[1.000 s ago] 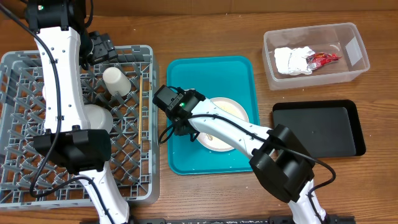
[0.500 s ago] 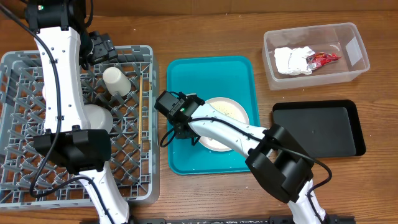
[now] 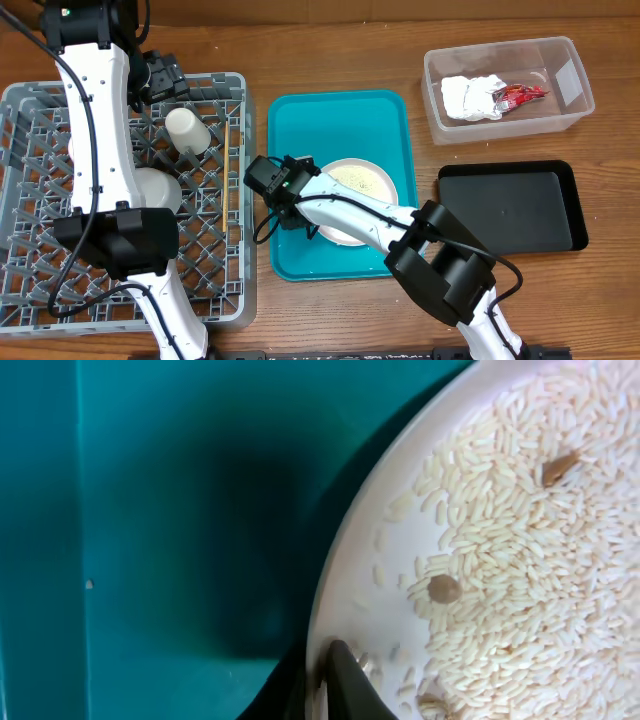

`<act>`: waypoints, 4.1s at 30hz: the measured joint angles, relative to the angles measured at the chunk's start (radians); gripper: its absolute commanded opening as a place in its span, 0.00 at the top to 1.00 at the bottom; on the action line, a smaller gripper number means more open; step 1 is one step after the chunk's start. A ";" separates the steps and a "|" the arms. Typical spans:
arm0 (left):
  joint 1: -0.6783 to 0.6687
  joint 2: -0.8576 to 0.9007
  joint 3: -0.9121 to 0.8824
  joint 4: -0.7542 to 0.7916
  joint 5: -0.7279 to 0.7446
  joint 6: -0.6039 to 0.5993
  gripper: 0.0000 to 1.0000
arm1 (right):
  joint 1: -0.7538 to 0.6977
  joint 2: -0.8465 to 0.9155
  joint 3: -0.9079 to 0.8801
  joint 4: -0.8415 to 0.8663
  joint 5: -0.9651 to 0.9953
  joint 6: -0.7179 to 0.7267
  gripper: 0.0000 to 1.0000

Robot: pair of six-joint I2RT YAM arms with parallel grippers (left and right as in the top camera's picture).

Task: Sort waste into correct bins and load items into the dishwasher
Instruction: 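Carry the plate right and tip the rice onto the black tray, then hold the white plate tilted over the black tray to shake out rice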

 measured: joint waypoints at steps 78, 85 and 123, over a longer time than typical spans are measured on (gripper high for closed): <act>0.000 0.000 0.000 0.000 0.000 0.000 0.00 | -1.074 -0.182 0.396 -0.494 -0.246 0.340 0.96; 0.000 0.000 0.000 0.000 0.000 0.000 0.00 | -1.088 -0.182 0.396 -0.459 -0.368 0.308 0.96; 0.000 0.000 0.000 0.000 0.000 0.000 0.00 | -1.386 -0.182 0.240 -0.488 -1.008 0.027 0.96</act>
